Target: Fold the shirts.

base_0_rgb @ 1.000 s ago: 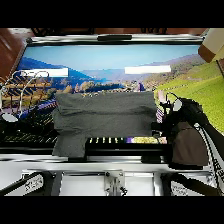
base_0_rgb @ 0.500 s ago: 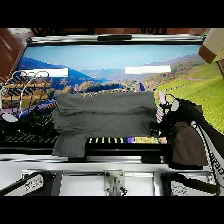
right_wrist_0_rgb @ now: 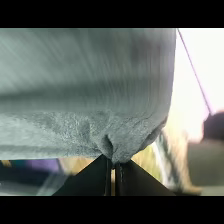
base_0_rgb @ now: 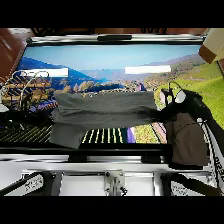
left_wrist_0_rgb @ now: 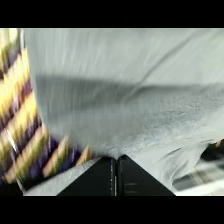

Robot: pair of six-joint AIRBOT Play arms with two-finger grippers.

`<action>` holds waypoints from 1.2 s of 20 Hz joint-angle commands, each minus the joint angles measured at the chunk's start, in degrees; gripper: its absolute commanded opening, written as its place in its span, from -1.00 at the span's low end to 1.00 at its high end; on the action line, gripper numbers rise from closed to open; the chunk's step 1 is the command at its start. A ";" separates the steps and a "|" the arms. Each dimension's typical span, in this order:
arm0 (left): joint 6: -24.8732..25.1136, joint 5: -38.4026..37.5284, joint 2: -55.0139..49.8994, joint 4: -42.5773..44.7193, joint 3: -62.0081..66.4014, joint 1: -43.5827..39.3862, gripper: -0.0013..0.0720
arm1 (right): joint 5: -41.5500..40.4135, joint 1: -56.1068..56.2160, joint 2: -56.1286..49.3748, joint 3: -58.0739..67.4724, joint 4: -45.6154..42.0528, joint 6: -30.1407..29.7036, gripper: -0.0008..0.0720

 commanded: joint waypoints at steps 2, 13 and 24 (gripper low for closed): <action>-0.59 4.85 -2.51 -3.26 13.31 -0.31 -0.88 | -7.10 -0.04 -3.19 12.28 -1.36 -0.09 -0.81; -11.69 6.49 -34.16 -8.41 39.87 -6.12 -0.88 | -7.23 -0.04 -26.16 31.95 -0.70 0.61 -0.74; -13.51 -4.37 -36.11 -8.85 43.63 -6.05 0.51 | 0.96 -8.20 -27.10 32.00 11.02 -4.57 0.94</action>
